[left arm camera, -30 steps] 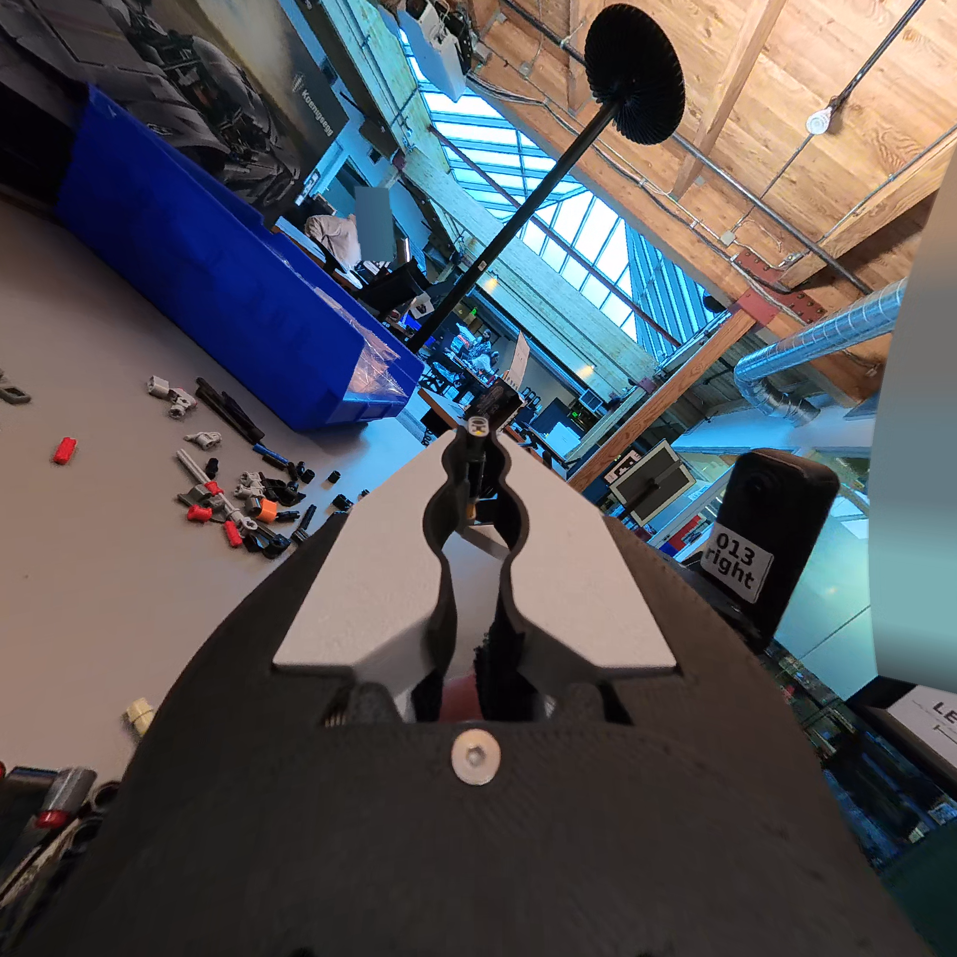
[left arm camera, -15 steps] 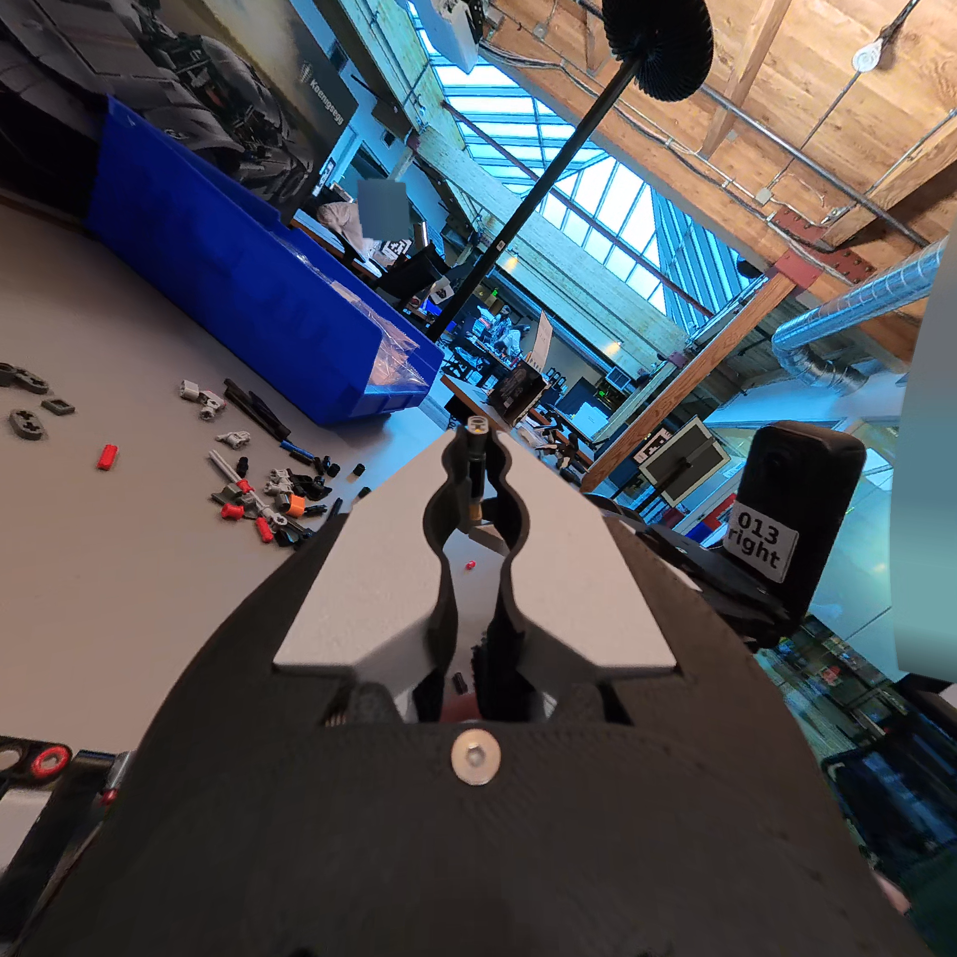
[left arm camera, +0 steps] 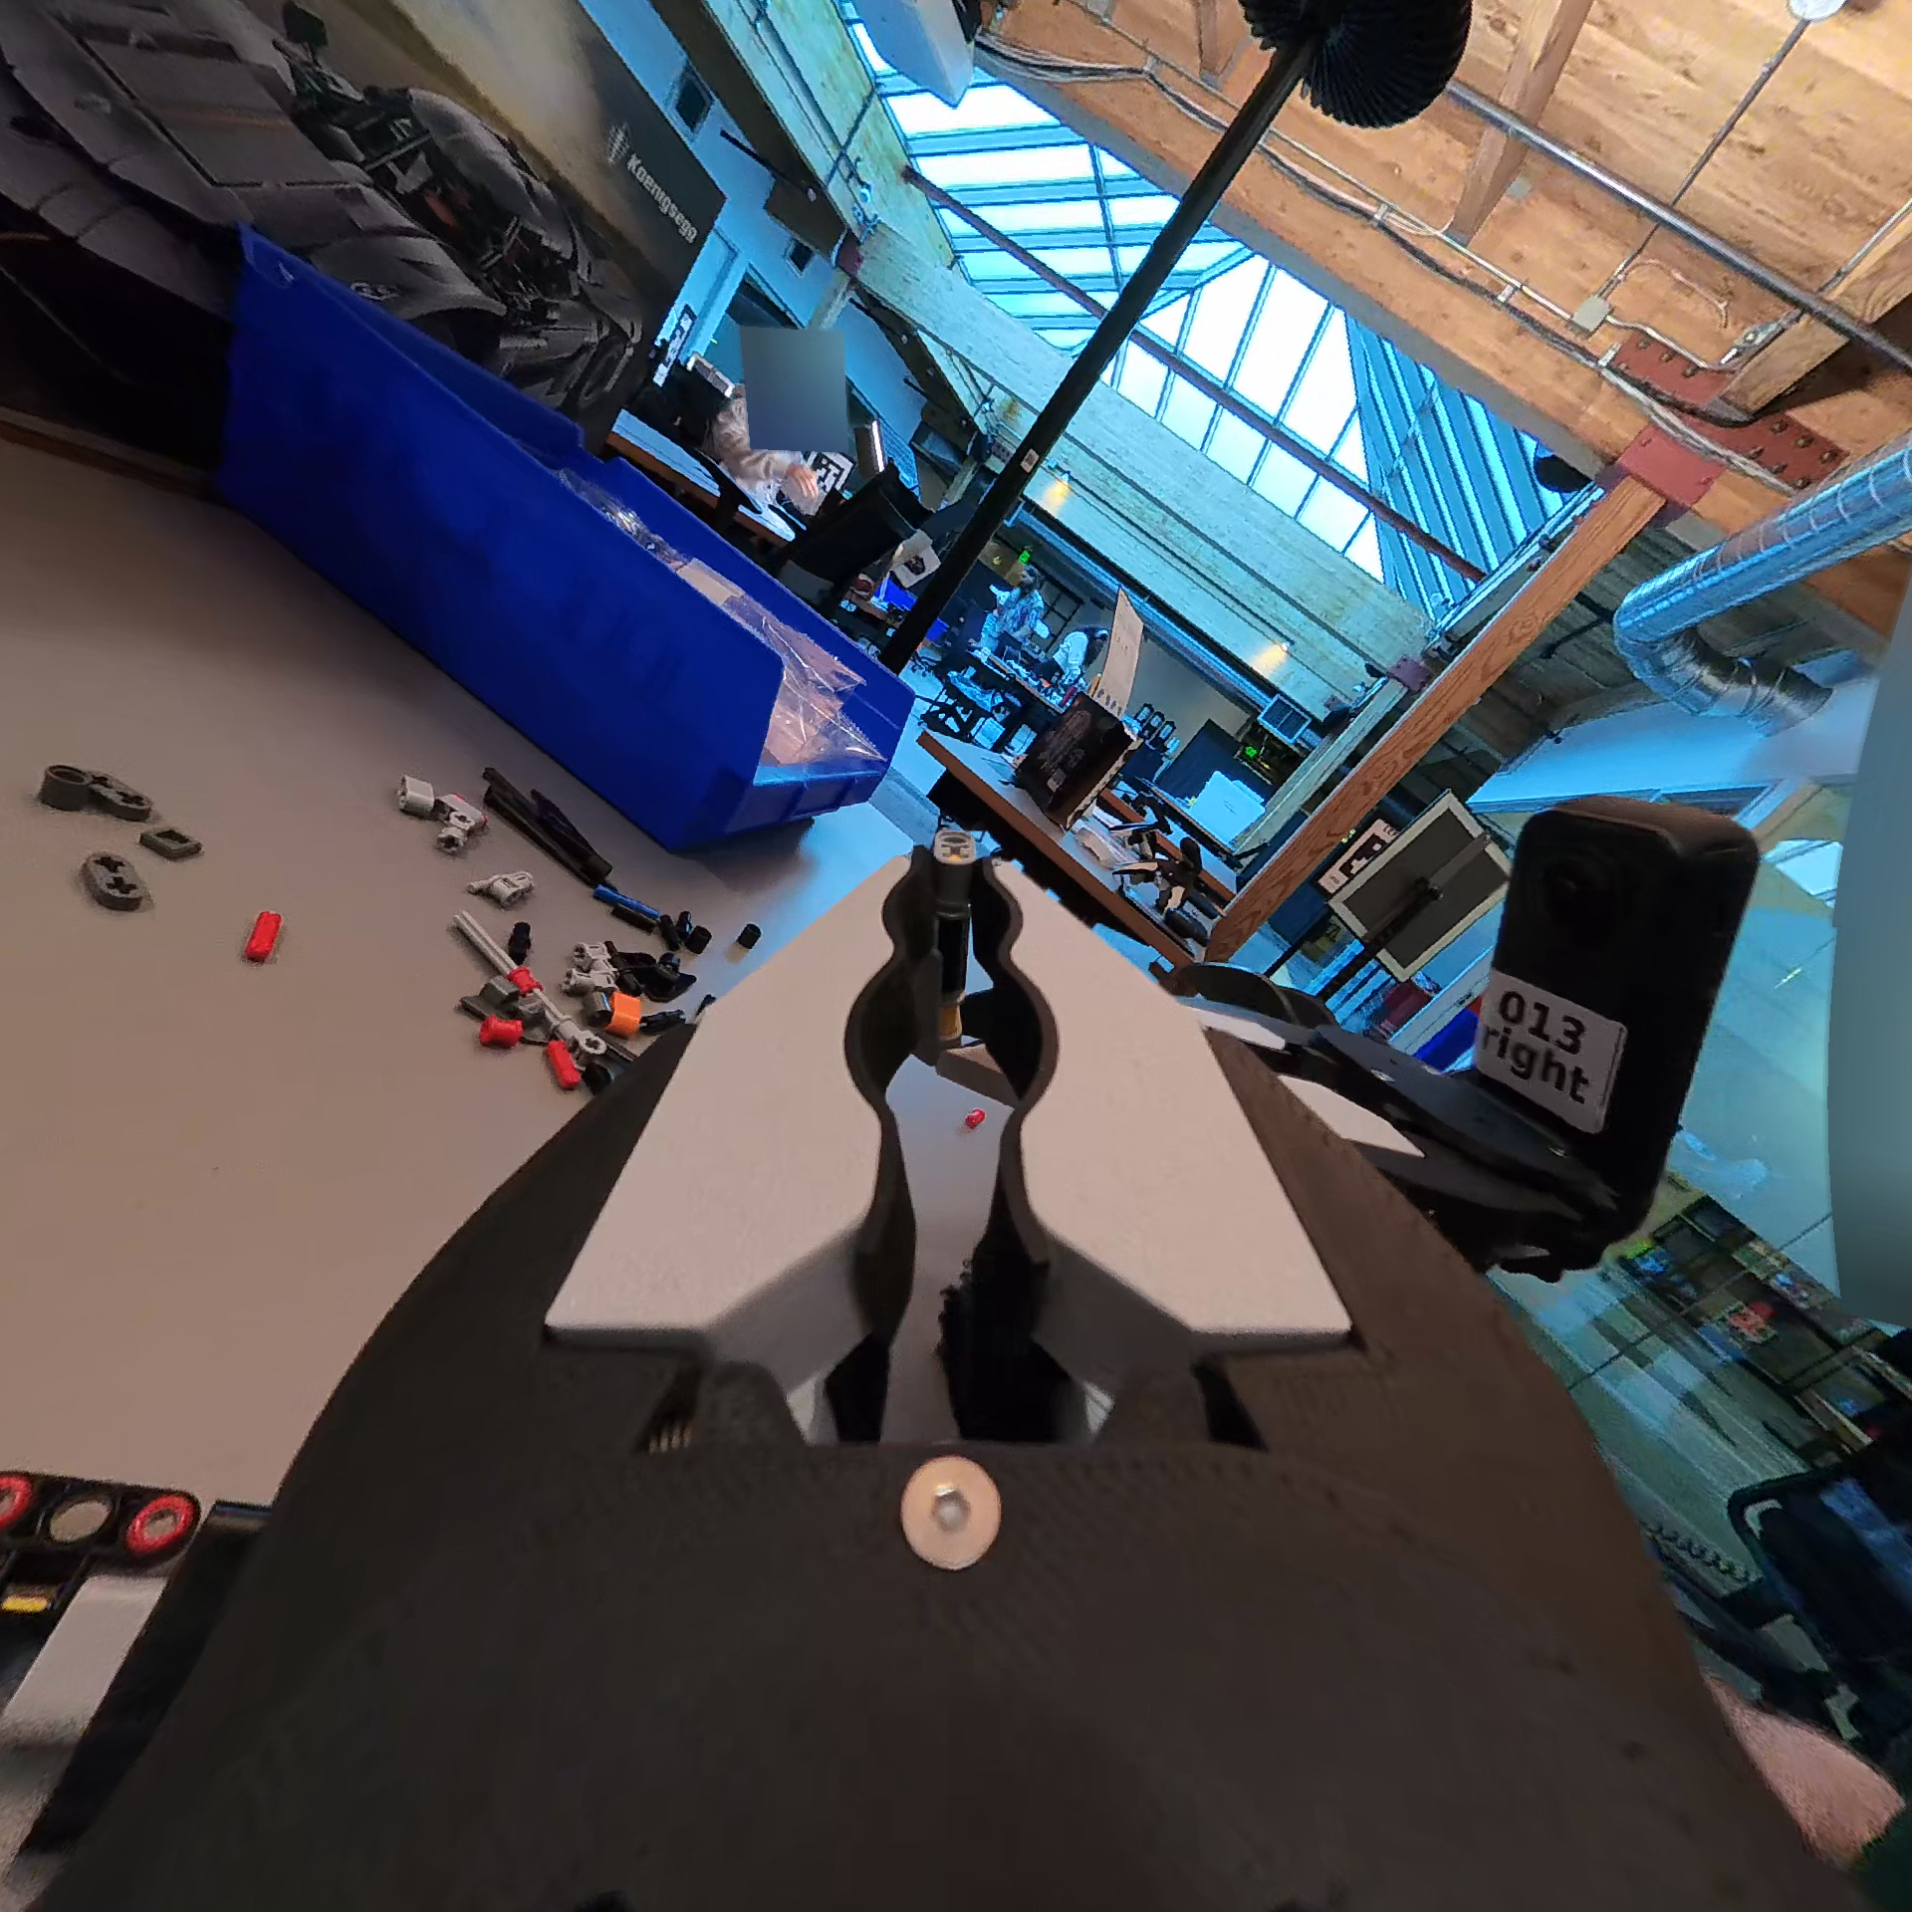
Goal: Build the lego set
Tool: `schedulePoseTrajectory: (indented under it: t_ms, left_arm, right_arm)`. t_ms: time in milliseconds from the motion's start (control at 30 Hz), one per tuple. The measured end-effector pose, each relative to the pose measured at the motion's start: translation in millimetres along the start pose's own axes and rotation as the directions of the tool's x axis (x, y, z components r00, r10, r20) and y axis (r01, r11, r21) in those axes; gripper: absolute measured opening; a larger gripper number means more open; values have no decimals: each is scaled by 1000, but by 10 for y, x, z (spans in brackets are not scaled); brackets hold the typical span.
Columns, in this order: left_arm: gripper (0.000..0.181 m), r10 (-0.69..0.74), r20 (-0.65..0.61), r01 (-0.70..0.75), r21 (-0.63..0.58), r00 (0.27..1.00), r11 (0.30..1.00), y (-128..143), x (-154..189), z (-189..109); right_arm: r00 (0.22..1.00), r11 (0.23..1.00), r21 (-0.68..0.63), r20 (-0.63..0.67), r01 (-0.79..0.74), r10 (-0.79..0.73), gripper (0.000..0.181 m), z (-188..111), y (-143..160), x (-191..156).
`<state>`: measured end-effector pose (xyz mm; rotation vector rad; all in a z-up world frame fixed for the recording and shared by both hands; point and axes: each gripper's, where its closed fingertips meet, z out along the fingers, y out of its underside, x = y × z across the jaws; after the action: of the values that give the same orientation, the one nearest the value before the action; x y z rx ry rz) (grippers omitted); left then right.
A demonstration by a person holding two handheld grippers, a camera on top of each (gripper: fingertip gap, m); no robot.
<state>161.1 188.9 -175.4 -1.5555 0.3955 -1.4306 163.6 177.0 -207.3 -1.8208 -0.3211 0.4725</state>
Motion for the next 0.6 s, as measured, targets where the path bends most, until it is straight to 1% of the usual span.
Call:
schedulePoseTrajectory:
  t_ms: [100,233,467,600]
  left_arm:
    - [5,22,4,-22,-8,1000,1000,-1,1,3]
    - [6,61,14,-61,-9,998,998,-7,11,6]
    - [6,25,12,-25,17,1000,1000,-27,-14,6]
    - [6,11,8,-11,42,1000,999,-50,-27,1]
  right_arm:
    - [1000,1000,0,2,-11,11,11,4,1,-1]
    - [998,998,4,18,-62,62,11,21,-7,9]
    - [978,980,39,76,-196,193,10,34,-24,10]
    - [973,974,53,81,-222,218,10,52,-43,9]
